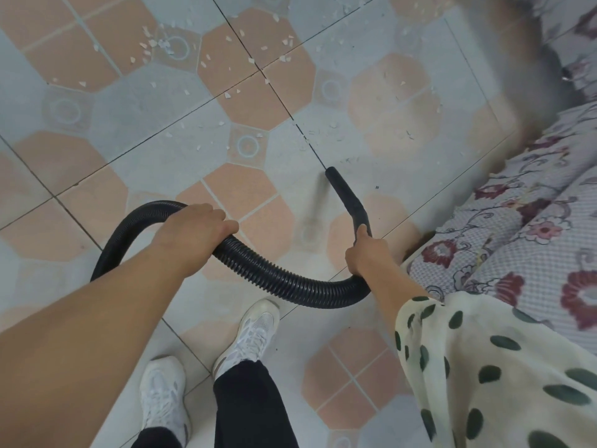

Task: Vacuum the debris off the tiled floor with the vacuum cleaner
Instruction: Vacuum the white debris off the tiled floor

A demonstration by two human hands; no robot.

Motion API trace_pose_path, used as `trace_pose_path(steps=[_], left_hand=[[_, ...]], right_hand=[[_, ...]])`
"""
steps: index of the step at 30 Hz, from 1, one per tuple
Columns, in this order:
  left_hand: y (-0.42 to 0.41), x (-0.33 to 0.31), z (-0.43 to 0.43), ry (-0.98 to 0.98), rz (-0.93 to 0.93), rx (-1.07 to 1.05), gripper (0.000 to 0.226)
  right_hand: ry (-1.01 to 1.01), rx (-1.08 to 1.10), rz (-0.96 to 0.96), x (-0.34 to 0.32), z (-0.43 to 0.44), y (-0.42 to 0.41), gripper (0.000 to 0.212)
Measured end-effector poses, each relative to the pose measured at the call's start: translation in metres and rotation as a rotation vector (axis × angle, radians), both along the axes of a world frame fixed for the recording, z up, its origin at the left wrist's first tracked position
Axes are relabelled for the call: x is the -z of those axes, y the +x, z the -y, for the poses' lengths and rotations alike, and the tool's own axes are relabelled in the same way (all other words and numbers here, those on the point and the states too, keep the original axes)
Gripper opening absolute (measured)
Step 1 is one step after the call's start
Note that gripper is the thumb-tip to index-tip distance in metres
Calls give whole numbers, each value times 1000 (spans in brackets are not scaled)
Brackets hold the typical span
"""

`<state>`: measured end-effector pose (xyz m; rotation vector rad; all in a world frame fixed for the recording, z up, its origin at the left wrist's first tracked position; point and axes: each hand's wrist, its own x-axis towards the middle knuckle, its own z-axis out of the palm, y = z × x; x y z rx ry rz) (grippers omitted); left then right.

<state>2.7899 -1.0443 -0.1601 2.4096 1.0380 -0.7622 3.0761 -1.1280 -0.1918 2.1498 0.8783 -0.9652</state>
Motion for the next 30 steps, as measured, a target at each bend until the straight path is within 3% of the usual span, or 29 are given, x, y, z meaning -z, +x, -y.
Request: trace_pose_path(steps=[9,17,30], left_hand=[[3,-1,-15,4,-30,0,31],[4,4,-30,-2,-16,10,29],[-1,18,-53,12,23,128,29]], right_hand=[[124,-30,-100,6,-35,5,69],[144,-42,-79,7,-50,6,72],[88,211,49,10,-20,2,70]])
